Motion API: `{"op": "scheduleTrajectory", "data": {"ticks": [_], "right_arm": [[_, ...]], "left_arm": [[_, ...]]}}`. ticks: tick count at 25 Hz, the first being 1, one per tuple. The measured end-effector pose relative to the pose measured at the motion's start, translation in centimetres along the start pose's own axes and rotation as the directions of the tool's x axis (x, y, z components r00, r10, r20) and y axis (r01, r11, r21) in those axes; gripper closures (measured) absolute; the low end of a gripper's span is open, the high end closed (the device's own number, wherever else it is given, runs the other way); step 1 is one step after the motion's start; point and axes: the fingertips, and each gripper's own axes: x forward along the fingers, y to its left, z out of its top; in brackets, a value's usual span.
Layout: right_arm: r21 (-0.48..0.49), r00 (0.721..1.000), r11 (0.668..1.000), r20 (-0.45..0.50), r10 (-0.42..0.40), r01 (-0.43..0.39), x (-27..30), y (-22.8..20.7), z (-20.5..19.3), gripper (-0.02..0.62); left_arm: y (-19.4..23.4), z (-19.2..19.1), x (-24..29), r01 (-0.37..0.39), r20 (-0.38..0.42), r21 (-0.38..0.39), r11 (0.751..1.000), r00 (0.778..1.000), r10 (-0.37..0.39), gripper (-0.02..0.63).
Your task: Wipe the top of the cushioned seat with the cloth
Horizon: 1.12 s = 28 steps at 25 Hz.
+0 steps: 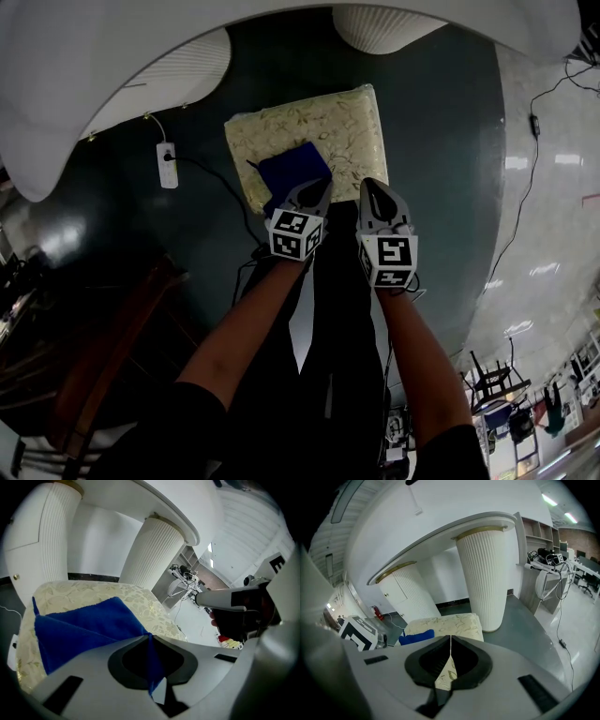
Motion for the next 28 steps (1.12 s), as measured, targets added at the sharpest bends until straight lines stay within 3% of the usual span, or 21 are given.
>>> {"op": "scheduleTrajectory", "data": {"ticks": [3,17,28], "right_arm": [[0.001,1.000,1.000,-0.001,0.009,-0.009,-0.1,-0.6,0.0,0.558],[0.045,0.994,0.993,0.005,-0.107,0.107,-1.2,-4.5,0.3,0.558],[0.095,0.995,0.991,0.010,-0.095,0.094,-2.6,-6.6,-0.4,0.558]], "left_arm": [[-0.3,0.1,0.3,-0.011,0.001,-0.001,1.000,1.000,0.011,0.571],[-3.3,0.5,2.5,0.051,-0.040,0.025,0.998,0.998,-0.050,0.571],[-6.3,0.8,4.5,0.072,-0.053,0.046,0.996,0.996,-0.069,0.571]]}}
